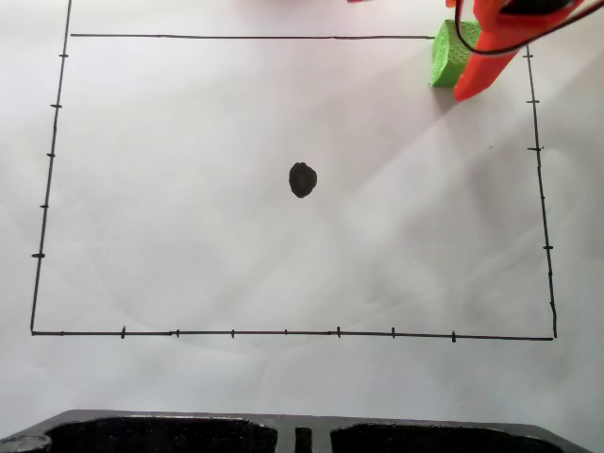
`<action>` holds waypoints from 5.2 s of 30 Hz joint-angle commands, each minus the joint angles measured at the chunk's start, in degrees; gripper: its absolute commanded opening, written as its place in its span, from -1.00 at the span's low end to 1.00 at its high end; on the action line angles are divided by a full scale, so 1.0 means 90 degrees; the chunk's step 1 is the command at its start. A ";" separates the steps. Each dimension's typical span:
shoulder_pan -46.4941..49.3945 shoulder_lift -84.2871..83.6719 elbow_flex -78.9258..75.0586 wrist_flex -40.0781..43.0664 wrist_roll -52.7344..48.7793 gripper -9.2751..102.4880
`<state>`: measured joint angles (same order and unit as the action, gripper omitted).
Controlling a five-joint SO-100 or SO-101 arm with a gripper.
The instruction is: Grasp the colored block, Place it on the black dot, and then return the arm to the default position.
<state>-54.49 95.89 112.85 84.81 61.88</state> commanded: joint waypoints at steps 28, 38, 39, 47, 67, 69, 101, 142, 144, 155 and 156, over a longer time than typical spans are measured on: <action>0.0010 -0.0879 -0.0625 -0.0176 -0.0234 -0.39; 0.0127 -0.0752 -0.0635 -0.0186 -0.0498 -0.70; 0.0146 -0.0742 -0.0635 -0.0186 -0.0527 -0.71; 0.0391 -0.0342 -0.0625 -0.0146 -0.1299 -0.76; 0.1924 0.0693 -0.0732 0.0352 -0.3389 -0.75; 0.2041 0.0771 -0.0742 0.0254 -0.3516 -0.75; 0.5771 -0.0254 -0.1523 -0.0391 -0.7764 -0.83; 0.5801 -0.1201 -0.1729 -0.1094 -0.8613 -0.43; 0.5791 -0.1191 -0.1729 -0.1035 -0.8613 -0.34; 0.5752 -0.0498 -0.1738 -0.0586 -0.8838 -0.11; 0.5752 -0.0342 -0.1738 -0.0527 -0.8848 -0.08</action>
<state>-2.20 86.84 99.40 79.01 -16.96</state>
